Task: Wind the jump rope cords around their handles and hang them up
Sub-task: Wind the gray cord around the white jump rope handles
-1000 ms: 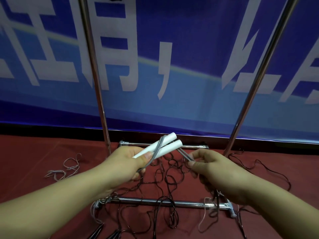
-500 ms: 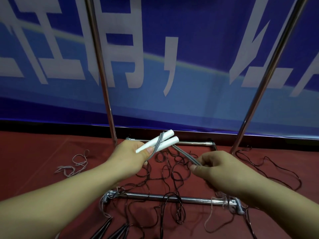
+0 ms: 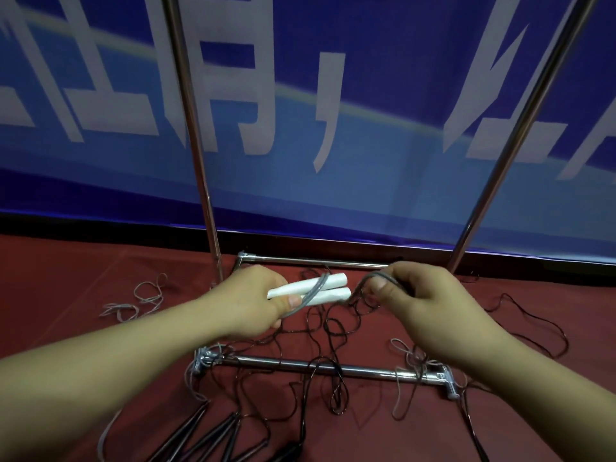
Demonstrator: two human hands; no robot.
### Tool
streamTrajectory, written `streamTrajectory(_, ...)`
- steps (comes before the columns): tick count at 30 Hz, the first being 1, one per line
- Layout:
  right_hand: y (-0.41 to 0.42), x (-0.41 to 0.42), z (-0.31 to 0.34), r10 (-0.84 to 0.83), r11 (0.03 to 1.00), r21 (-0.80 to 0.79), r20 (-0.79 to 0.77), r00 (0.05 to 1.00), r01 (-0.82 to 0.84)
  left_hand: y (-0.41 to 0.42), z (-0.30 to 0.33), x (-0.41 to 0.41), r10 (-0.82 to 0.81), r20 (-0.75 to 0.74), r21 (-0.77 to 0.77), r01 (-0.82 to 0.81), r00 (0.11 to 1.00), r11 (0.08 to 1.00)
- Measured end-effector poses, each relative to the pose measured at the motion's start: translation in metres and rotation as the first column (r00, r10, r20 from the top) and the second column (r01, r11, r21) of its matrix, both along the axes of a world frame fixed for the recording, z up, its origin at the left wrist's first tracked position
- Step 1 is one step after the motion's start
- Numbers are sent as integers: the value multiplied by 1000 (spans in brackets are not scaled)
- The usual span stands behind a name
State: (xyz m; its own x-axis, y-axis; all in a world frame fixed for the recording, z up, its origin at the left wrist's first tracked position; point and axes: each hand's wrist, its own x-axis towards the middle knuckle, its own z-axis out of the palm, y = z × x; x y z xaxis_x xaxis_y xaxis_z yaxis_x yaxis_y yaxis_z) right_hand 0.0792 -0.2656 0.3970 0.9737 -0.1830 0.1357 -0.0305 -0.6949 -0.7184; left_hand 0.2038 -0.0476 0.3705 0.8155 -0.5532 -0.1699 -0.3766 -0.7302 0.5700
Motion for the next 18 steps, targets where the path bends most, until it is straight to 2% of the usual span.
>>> streamTrajectory(3,-1,0,0,19,993,-115,71,997,-10,-1,6,-8,-172,-82,54,177,982,983)
streamTrajectory(6,-9,3,-3,-29,980,-189,141,990,56,-1,12,-14,-293,-123,74,303,948,950)
streamTrajectory(12,-15,6,-9,-36,968,-244,73,997,52,-3,23,-24,-416,-137,67,428,899,901)
streamTrajectory(15,-18,10,-15,-32,990,-140,23,999,35,0,25,-26,-461,-160,64,475,873,877)
streamTrajectory(18,-23,12,-20,-21,997,78,-37,999,24,-2,26,-25,-487,-166,22,497,857,868)
